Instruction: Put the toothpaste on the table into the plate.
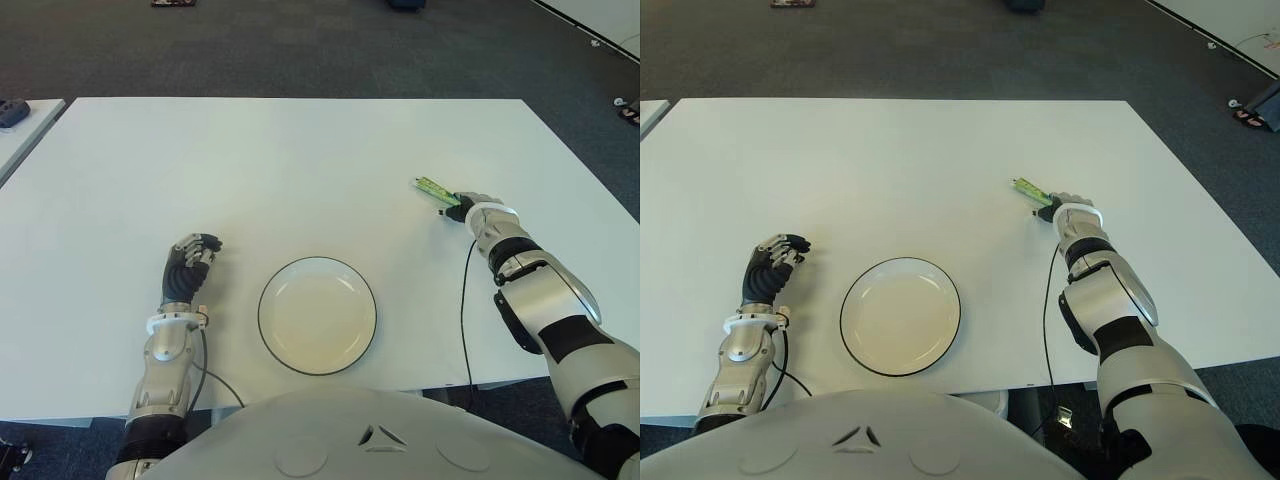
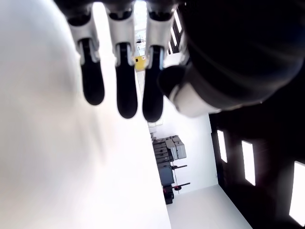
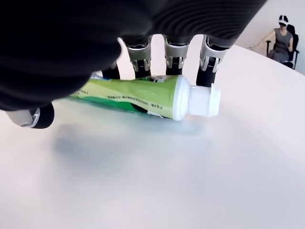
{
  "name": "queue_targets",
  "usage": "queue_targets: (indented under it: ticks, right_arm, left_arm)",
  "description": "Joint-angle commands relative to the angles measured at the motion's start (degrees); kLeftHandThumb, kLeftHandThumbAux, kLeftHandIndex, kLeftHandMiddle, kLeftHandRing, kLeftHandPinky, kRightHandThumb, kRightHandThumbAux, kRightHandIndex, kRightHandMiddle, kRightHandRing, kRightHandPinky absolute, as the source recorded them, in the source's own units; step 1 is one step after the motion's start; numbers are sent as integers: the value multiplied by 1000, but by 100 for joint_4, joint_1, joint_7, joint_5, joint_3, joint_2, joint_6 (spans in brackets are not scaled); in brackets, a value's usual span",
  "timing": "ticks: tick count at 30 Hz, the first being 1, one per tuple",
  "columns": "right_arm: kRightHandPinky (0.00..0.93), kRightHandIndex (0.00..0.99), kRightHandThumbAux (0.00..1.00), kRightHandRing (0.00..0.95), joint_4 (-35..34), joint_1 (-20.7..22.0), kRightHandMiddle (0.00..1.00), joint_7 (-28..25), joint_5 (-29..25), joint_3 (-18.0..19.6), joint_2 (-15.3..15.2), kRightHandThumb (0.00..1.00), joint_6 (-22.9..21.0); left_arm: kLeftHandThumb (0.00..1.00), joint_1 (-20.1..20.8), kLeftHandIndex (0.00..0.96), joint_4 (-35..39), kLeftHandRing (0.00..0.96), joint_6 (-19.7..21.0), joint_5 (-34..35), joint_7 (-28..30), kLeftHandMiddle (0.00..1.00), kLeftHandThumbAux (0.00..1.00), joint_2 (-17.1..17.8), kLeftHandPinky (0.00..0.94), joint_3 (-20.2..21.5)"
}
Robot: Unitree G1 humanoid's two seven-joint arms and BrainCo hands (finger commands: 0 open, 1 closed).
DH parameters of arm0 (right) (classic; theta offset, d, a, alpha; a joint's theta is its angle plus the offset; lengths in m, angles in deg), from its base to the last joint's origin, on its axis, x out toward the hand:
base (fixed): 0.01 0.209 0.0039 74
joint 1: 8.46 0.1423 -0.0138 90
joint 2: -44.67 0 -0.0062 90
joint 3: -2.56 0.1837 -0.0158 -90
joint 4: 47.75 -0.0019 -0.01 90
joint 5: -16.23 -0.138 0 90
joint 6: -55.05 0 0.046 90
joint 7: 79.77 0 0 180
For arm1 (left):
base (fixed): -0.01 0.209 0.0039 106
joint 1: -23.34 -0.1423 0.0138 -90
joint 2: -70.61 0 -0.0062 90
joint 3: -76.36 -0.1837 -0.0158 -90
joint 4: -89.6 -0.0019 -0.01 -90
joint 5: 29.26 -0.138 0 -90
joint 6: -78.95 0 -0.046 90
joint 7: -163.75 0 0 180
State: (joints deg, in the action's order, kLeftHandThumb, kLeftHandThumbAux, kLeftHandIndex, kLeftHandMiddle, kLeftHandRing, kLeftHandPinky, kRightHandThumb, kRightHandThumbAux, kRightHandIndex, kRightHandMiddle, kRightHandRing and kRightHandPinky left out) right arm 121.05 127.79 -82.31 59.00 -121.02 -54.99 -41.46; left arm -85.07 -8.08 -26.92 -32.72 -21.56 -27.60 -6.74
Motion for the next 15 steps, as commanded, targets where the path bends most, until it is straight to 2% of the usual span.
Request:
queue_targets:
  ticks: [1,15]
  right_arm:
    - [0,0,198,0,103,-322,0,-376,76,-108,191,438,-13]
    - [0,0,202,0,69,-247,0,-479,139,-267,242,448,96]
  left_arm:
    - [706,-93,419,190,402,322,54,10,425,722,-86,389,38]
    - [703,-149,418,418,421,487,56,67,423,723,-170,418,40]
